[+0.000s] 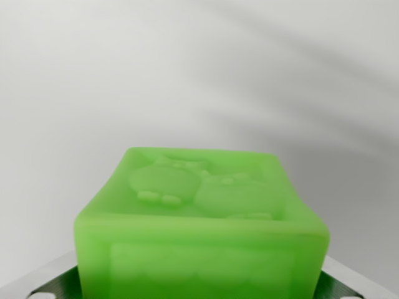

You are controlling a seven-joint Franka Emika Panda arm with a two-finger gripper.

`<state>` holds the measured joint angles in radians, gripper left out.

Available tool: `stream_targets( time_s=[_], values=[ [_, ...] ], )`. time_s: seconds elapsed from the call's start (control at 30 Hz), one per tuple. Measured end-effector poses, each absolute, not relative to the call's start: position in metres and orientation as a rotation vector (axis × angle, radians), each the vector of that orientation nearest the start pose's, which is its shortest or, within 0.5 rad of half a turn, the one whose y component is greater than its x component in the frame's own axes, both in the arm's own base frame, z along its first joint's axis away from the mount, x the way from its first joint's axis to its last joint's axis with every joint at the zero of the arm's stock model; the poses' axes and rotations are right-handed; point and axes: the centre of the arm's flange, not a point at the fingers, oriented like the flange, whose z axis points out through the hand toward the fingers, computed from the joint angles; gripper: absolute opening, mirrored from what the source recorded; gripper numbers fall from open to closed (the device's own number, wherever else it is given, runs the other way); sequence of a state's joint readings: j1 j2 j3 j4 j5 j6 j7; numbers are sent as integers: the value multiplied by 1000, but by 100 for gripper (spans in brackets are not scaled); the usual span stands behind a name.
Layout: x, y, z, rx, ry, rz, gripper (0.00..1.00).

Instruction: Stack cube

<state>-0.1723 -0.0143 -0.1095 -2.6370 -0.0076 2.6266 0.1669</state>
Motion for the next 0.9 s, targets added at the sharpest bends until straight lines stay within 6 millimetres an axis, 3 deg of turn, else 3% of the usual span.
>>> stream_targets(
  time_s=[0.9],
  values=[
    [439, -74, 250, -3068, 686, -5, 0]
  ],
)
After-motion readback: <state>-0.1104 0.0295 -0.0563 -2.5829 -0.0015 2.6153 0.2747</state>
